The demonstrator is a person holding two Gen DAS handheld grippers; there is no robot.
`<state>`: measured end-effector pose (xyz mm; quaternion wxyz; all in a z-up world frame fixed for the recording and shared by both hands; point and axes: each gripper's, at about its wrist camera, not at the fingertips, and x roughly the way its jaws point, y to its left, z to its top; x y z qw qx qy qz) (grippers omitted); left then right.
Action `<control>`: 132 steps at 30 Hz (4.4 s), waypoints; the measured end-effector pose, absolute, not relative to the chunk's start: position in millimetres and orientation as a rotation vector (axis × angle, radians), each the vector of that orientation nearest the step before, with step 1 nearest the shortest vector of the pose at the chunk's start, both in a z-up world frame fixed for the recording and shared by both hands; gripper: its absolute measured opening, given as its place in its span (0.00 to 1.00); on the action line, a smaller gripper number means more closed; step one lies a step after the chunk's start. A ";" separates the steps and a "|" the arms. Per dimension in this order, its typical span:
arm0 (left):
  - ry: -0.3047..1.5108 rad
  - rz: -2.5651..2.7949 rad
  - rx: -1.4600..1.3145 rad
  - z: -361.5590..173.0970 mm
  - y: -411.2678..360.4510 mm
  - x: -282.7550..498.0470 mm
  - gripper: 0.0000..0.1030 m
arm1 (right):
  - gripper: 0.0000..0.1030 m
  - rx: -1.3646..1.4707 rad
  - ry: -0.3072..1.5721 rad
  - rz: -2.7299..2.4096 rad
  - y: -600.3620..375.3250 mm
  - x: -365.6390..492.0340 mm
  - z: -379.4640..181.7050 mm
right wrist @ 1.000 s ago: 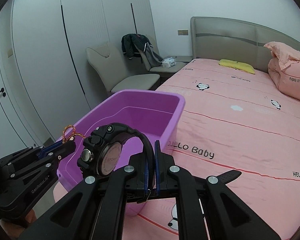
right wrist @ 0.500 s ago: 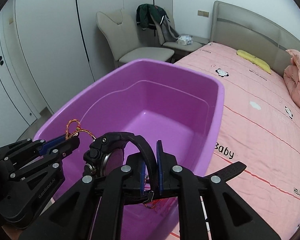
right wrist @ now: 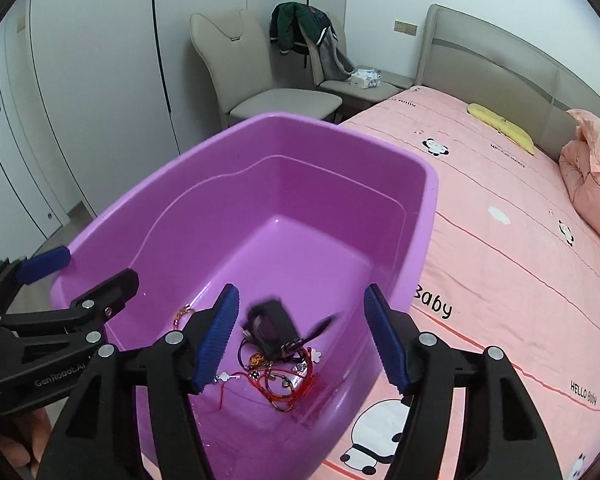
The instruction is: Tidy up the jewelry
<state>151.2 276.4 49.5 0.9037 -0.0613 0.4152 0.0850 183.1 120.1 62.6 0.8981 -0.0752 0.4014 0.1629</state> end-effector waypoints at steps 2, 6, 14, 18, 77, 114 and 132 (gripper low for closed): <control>0.854 0.181 -0.125 52.2 276.3 148.6 0.88 | 0.60 -0.151 0.827 0.334 116.4 181.4 66.0; 0.847 0.187 -0.120 58.8 271.0 142.5 0.91 | 0.60 -0.138 0.822 0.335 110.2 174.4 70.4; 0.846 0.181 -0.121 67.8 263.9 132.8 0.93 | 0.62 -0.098 0.819 0.332 95.5 157.7 79.2; 0.844 0.181 -0.121 70.8 260.2 130.1 0.93 | 0.62 -0.073 0.824 0.323 86.3 148.7 80.4; 0.846 0.205 -0.011 103.1 191.3 81.5 0.94 | 0.66 0.053 0.877 0.247 11.6 86.5 92.1; 0.848 0.220 -0.020 98.6 197.5 78.8 0.94 | 0.66 0.035 0.893 0.255 21.5 84.1 84.2; 0.873 0.208 -0.058 91.8 203.9 85.2 0.94 | 0.66 0.033 0.898 0.263 24.5 82.1 78.7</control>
